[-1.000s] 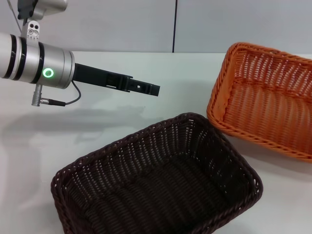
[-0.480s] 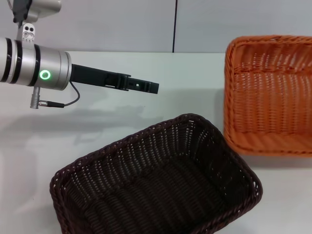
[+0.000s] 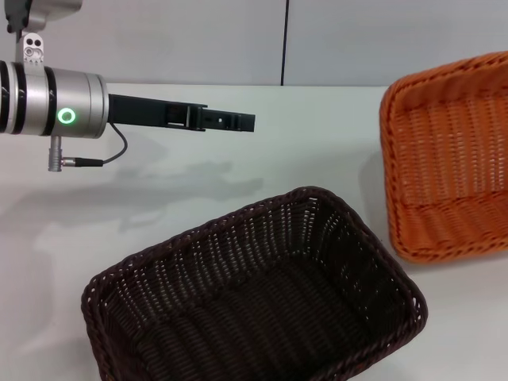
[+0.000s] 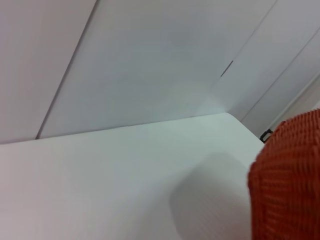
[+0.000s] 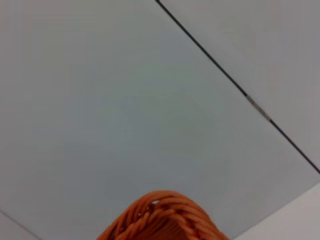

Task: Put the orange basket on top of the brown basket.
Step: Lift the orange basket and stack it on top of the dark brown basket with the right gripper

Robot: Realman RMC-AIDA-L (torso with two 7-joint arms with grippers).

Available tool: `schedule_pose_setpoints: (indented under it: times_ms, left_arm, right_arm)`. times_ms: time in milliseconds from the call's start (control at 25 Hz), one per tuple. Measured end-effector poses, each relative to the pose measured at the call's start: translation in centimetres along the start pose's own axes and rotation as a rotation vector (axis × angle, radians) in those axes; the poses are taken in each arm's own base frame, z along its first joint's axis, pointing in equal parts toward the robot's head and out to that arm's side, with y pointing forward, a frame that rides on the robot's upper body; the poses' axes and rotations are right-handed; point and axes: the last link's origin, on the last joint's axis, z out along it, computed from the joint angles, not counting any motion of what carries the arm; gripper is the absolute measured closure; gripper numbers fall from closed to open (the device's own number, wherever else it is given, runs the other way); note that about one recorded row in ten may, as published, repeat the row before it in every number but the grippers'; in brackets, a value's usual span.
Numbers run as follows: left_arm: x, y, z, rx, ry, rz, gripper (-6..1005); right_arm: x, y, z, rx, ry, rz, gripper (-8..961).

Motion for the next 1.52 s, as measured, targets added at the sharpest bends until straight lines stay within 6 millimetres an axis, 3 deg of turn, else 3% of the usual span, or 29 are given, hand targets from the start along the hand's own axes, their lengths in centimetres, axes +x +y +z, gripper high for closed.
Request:
schedule_pose_setpoints:
  times_ms: [320, 520, 800, 1080, 1520]
  left_arm:
    - [0.3, 0.0, -0.2, -0.008, 0.045, -0.008, 138]
    - [0.7, 0.3, -0.5, -0.045, 0.171, 0.027, 138]
    - [0.6, 0.2, -0.7, -0.049, 0.272, 0.056, 138]
    - [0.4, -0.3, -0.9, -0.026, 0.298, 0.051, 137]
    - [0.1, -0.5, -0.2, -0.012, 0.298, 0.049, 137]
  right_arm:
    - [-0.8, 0.2, -0.2, -0.033, -0.1, -0.008, 712]
    - [-1.5, 0.5, -0.7, -0.073, -0.175, 0.007, 712]
    - [-2.0, 2.3, -1.2, -0.207, -0.247, 0.015, 712]
    - [0.5, 5.3, -1.0, -0.402, -0.232, 0.001, 712]
    - [4.8, 6.9, -0.1, -0.547, -0.167, 0.109, 713]
